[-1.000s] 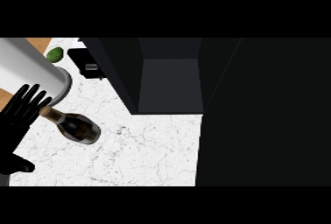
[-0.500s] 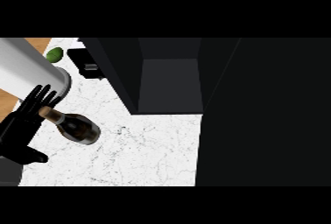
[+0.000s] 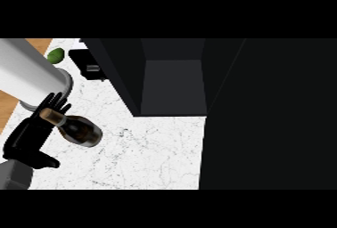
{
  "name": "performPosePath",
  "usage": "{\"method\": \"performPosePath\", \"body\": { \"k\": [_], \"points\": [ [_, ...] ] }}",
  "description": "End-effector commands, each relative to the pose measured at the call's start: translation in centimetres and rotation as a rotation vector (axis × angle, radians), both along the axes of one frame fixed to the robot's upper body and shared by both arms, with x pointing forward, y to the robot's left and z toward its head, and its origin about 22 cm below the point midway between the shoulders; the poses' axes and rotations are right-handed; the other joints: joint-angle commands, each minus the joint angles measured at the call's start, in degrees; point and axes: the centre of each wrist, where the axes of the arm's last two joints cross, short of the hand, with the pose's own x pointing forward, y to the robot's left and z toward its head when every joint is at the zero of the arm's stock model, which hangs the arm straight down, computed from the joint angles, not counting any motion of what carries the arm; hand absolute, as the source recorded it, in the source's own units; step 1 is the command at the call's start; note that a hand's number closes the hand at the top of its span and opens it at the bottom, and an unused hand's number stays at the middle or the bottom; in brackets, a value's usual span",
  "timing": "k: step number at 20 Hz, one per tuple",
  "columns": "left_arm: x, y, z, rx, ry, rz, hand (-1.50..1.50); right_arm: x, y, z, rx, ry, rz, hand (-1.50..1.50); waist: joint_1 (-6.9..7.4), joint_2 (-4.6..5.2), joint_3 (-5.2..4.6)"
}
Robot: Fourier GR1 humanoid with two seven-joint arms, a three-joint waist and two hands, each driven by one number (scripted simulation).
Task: Pick up the wine, place it into the cabinet and close the cabinet
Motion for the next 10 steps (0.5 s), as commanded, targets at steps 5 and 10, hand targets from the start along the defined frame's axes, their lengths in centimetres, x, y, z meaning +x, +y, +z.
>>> {"method": "performPosePath", "body": {
  "k": [5, 10],
  "points": [
    [0.4, 0.6, -1.7, -0.005, 0.001, -0.024, -1.5, -3.1, -0.3, 1.3, 0.033, -0.04, 0.059, -1.5, -0.09, 0.02, 0.01],
    [0.3, 1.0, -2.3, -0.012, 0.008, -0.022, -1.5, -3.3, 0.3, 2.0, 0.059, -0.041, 0.06, -1.5, -0.13, 0.0, -0.05]
  ]
}}
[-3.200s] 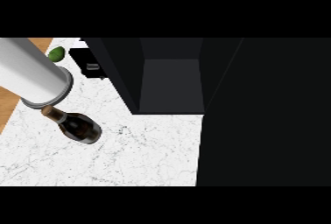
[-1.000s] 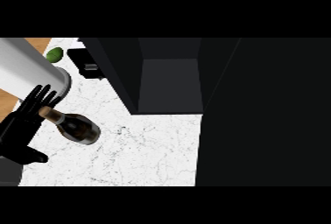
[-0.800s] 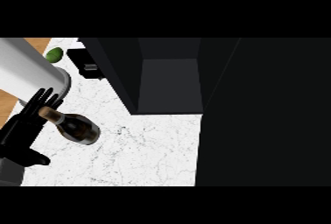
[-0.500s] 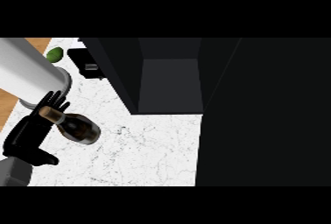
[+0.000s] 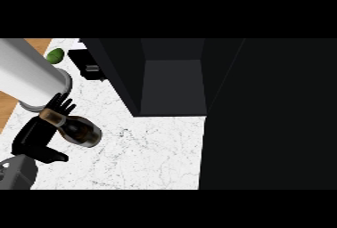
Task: Pick up the wine, place it into the cabinet and close the cabinet
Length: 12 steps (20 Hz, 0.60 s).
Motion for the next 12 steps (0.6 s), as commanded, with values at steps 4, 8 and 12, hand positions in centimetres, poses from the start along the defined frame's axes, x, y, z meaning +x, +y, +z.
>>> {"method": "performPosePath", "body": {
  "k": [4, 8, 12],
  "points": [
    [1.0, -2.5, -1.5, -0.022, -0.024, -0.041, -1.5, -2.8, 0.6, 1.2, 0.044, -0.039, 0.073, -1.5, -0.07, 0.01, -0.03],
    [-0.8, -0.4, -2.6, -0.048, -0.005, -0.034, -1.5, -3.2, -0.3, 1.5, 0.044, -0.047, 0.055, -1.5, -0.01, 0.01, -0.02],
    [-1.0, -1.1, -3.8, -0.044, -0.021, -0.036, -1.5, -1.6, 0.4, 1.0, 0.039, -0.052, 0.053, -1.5, -0.04, 0.14, -0.07]
  ]
}}
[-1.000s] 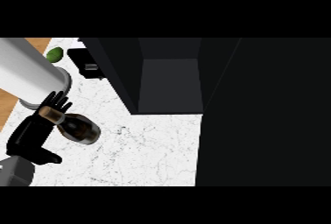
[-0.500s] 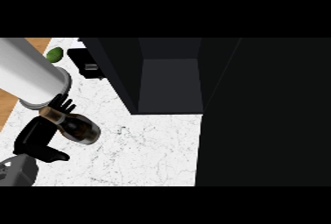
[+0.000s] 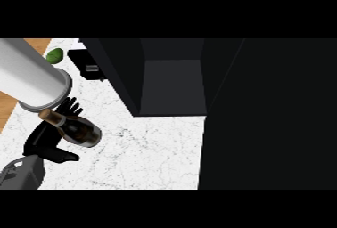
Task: Pick up the wine, place it into the cabinet and close the cabinet
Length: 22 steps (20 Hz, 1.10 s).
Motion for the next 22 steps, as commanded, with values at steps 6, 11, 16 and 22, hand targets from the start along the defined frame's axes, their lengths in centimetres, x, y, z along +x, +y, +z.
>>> {"method": "performPosePath", "body": {
  "k": [6, 11, 16, 22],
  "points": [
    [-0.5, 0.7, -1.1, -0.109, -0.033, -0.049, -1.5, -3.2, 0.1, 1.4, 0.024, -0.042, 0.044, -1.5, -0.33, -0.01, -0.05],
    [0.7, -1.3, -1.7, -0.127, -0.029, -0.029, -1.5, -2.4, 0.2, 2.0, 0.034, -0.048, 0.045, -1.5, -0.44, 0.13, -0.1],
    [0.8, -2.3, -1.9, -0.198, -0.005, -0.168, 1.5, -1.0, 0.5, 1.7, 0.034, -0.041, 0.043, -1.5, -0.28, 0.09, -0.1],
    [-0.2, -2.8, -2.3, -0.117, -0.088, -0.202, 1.5, -1.7, -0.3, 0.9, 0.055, -0.028, 0.036, -1.5, -0.14, 0.01, -0.02]
  ]
}}
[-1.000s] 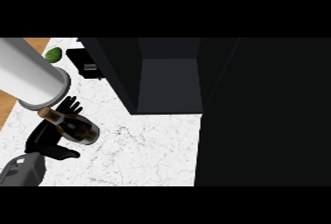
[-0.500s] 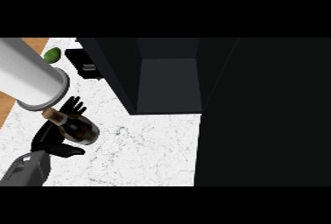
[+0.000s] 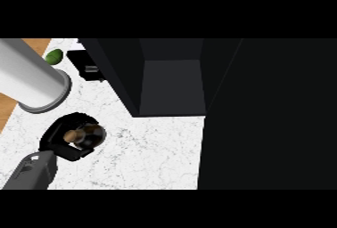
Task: Pick up the wine, place it into the cabinet and close the cabinet
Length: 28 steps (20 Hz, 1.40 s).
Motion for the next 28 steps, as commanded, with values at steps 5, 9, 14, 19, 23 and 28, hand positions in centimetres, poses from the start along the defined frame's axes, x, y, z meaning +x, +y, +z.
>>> {"method": "performPosePath", "body": {
  "k": [5, 9, 14, 19, 23, 28],
  "points": [
    [-3.2, -0.7, -1.8, 0.057, -0.205, 0.021, 1.5, -1.6, -1.9, 1.1, 0.02, -0.035, 0.017, -1.5, 0.76, -0.02, -0.05],
    [-6.2, -0.5, -3.3, 0.079, -0.151, 0.361, 1.5, -2.4, -0.7, 1.1, 0.034, -0.016, -0.002, -1.5, 1.9, -0.63, 0.04],
    [-5.2, -4.2, -0.3, 0.083, -0.269, 0.423, 1.5, -2.8, -1.5, 0.4, 0.037, -0.019, 0.015, -1.5, 1.67, -0.46, 0.1],
    [-4.8, -5.7, 2.5, 0.089, -0.384, 0.465, 1.5, -1.6, -0.9, 1.3, 0.04, -0.022, 0.029, -1.5, 1.5, -0.21, 0.0],
    [-8.0, -7.5, 3.9, -0.02, -0.355, 0.386, 1.5, -2.0, -1.1, 0.6, 0.041, -0.005, 0.027, -1.5, 1.67, -0.29, 0.01],
    [-6.6, -7.1, 9.7, -0.042, -0.328, 0.299, 1.5, -2.3, -1.4, 1.1, 0.038, -0.023, 0.018, -1.5, 1.26, -0.24, 0.01]
  ]
}}
